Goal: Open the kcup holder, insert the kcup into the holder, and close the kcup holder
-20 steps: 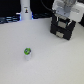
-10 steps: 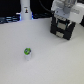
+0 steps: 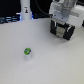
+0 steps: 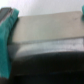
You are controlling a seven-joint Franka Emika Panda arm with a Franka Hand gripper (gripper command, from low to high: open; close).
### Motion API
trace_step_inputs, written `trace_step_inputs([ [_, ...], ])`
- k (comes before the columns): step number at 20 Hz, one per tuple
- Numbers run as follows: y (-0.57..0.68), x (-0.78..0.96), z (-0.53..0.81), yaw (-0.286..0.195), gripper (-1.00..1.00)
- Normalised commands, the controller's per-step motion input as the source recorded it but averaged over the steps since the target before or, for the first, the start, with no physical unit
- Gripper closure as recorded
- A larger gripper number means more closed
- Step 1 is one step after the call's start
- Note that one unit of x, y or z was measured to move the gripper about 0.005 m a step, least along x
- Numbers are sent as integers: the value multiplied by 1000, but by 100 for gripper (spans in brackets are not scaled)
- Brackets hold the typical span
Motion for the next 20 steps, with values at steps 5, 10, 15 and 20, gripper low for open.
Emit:
trace_step_inputs([
  [5,-297,953,188,-60,100],
  [10,-310,945,177,-69,100],
  [15,-323,938,196,-64,100],
  [20,-369,902,201,-66,100],
])
